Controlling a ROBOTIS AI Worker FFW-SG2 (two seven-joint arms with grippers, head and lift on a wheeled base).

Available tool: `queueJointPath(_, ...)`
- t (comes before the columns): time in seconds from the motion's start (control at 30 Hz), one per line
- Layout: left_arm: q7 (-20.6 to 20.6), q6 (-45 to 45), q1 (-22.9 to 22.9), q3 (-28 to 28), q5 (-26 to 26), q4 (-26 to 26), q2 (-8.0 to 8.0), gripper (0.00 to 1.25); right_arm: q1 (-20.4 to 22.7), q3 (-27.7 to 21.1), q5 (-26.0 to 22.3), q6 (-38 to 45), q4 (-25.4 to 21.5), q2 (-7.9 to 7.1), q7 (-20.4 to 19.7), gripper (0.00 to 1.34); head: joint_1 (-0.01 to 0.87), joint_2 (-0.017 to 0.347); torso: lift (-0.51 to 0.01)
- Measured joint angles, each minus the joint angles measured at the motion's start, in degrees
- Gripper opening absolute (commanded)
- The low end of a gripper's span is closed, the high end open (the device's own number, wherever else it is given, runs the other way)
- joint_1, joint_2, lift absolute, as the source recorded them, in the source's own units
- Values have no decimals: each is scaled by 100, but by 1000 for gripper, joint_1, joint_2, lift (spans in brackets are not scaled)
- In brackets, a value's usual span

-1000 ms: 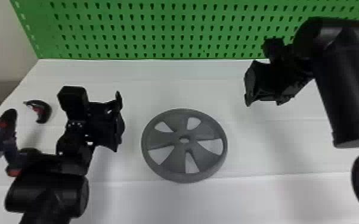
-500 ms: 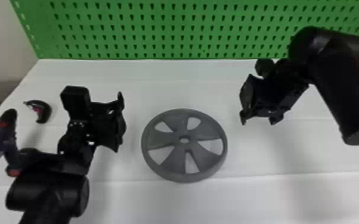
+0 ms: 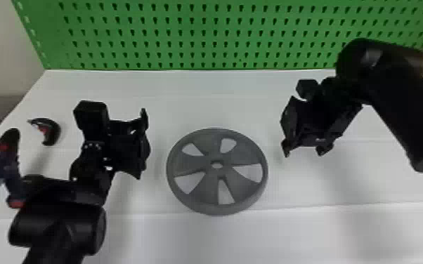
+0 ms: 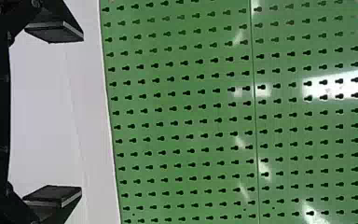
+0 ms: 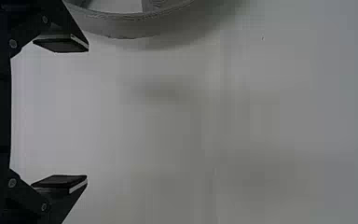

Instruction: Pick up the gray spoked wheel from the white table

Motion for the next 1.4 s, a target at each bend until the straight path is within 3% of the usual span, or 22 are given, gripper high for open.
queueJointPath(0.6, 0, 0, -3, -15, 7, 9, 13, 1121, -76, 403, -268, -1, 163, -11, 0, 1054, 765, 12, -91)
queueJointPath(0.97, 0, 0, 5, -6, 16, 9, 13, 1121, -184, 1476, -1183, -102, 35, -44, 0, 1054, 765, 12, -91)
queueJointPath(1.4, 0, 0, 0, -7, 16, 9, 13, 1121, -258, 2224, -2018, -45, -480, -18, 0, 1054, 765, 12, -91)
